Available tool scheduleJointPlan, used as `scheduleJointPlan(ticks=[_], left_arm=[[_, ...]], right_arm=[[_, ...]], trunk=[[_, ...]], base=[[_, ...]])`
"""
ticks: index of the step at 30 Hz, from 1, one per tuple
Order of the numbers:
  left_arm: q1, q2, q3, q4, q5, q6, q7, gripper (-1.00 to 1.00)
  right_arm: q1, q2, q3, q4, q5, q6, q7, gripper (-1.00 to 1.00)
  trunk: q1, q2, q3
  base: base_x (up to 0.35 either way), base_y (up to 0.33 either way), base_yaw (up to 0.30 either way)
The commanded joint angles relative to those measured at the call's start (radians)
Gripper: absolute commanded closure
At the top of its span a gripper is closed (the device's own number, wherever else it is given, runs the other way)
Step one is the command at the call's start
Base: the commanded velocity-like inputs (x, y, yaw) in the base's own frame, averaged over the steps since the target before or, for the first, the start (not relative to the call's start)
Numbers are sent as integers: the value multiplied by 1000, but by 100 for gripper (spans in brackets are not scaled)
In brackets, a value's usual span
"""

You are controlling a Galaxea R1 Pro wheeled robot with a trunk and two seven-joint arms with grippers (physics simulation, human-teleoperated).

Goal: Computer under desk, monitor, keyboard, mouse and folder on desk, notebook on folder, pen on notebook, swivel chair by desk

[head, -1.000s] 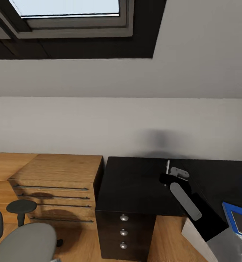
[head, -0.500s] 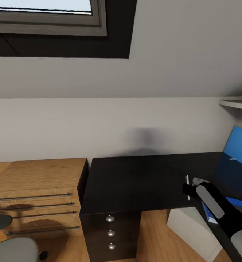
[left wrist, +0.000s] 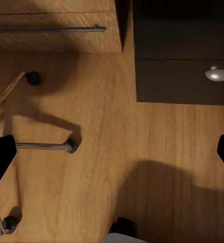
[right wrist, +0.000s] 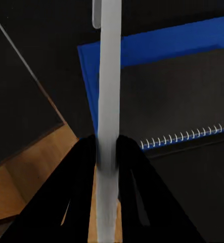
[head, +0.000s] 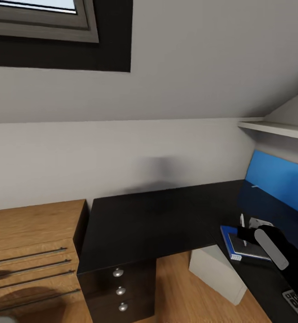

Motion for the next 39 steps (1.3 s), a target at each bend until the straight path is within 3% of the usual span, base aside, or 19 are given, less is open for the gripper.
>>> scheduleJointPlan(ticks=[1,3,4,5,9,20,21,22,24,26,29,39], left_arm=[[0,1,-5,-3,6,5,8,-100],[0,1,-5,-3,6,5,8,-100],[0,1,-6,-1,6,5,8,-100],[0,1,-6,1,6,5,8,-100],[0,1,-8,8,5,5,8,-100],[0,2,-5,35,6,-19,9,-100],[0,2,-7,265,5,-224,7,-100],[0,2,-22,380,5,-328,3,-100],[0,4,-49,503,6,-455,-12,-100],[0,4,-61,555,6,-525,-30,-100],[0,2,-71,599,7,-591,-51,-100],[0,3,-70,611,11,-608,-55,-100]], right_arm=[[-1,-5,4,10,-4,-1,-9,100],[-2,-10,3,42,27,-5,-7,100],[-3,-9,6,83,114,-33,7,100],[-3,-9,7,87,131,-37,16,100],[-3,-8,7,94,158,-43,41,100],[-3,1,14,90,165,-45,47,100],[-3,2,10,74,164,-45,49,100],[-3,2,11,68,164,-45,49,100],[-3,2,12,64,164,-45,49,100],[-3,3,11,63,162,-45,48,100],[-3,11,10,61,159,-46,45,100],[-3,22,6,60,159,-45,44,100]], trunk=[[0,-1,-1],[0,-1,-1],[0,-1,-1],[0,-1,-1],[0,-1,-1],[0,-1,-1],[0,-1,-1],[0,-1,-1],[0,-1,-1],[0,-1,-1],[0,-1,-1],[0,-1,-4]], base=[[0,0,-299],[0,0,-298],[0,0,-299],[0,0,-299],[38,-15,-194],[70,-34,-13],[1,-1,0],[0,0,0],[0,0,0],[0,0,0],[0,-21,26],[0,-256,182]])
